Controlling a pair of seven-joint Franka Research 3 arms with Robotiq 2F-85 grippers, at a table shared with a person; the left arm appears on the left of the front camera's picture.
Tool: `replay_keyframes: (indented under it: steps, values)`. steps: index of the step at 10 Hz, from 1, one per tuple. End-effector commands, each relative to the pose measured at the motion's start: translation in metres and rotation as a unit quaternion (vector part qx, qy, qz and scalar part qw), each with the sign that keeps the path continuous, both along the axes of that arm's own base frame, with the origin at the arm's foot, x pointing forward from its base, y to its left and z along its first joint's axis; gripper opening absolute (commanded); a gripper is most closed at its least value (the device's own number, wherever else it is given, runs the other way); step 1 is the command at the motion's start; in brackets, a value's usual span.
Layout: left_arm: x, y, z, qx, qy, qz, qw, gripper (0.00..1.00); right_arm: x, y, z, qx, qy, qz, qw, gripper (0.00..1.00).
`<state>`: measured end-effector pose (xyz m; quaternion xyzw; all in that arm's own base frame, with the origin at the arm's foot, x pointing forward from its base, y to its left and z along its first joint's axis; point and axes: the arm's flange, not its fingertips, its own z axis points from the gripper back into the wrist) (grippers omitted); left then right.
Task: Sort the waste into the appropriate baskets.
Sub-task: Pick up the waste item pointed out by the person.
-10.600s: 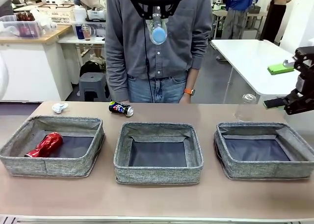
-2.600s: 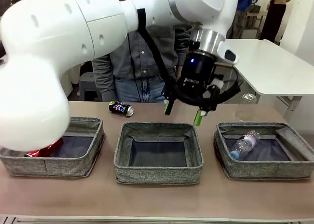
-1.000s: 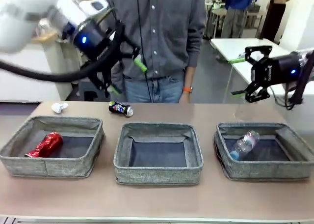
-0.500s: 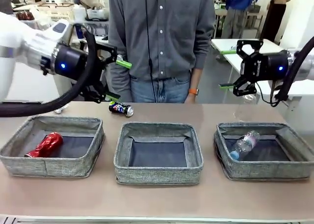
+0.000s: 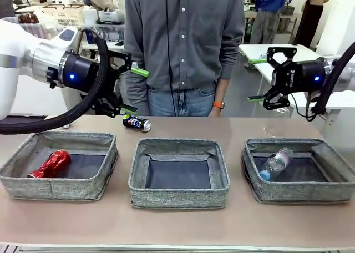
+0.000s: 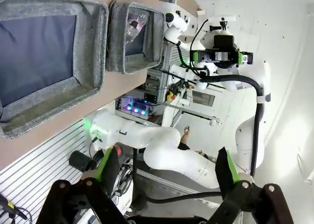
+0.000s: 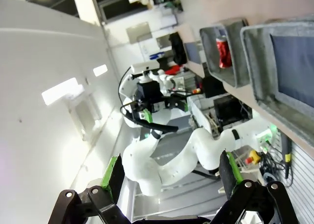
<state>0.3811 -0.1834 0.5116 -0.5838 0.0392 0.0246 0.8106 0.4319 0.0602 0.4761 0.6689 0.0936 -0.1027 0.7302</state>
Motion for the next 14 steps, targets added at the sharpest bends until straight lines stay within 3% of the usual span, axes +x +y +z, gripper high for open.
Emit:
replay_keyframes:
  steps: [1, 14]
  values:
    - [-0.0008, 0.0006, 0.0027, 0.009, -0.005, 0.001, 1.000, 1.00, 0.0003, 0.0010, 0.0019, 0.009, 0.008, 0.002, 1.000, 1.00]
    - [-0.0008, 0.0006, 0.0027, 0.009, -0.005, 0.001, 1.000, 1.00, 0.0003, 0.0010, 0.0019, 0.009, 0.008, 0.002, 1.000, 1.00]
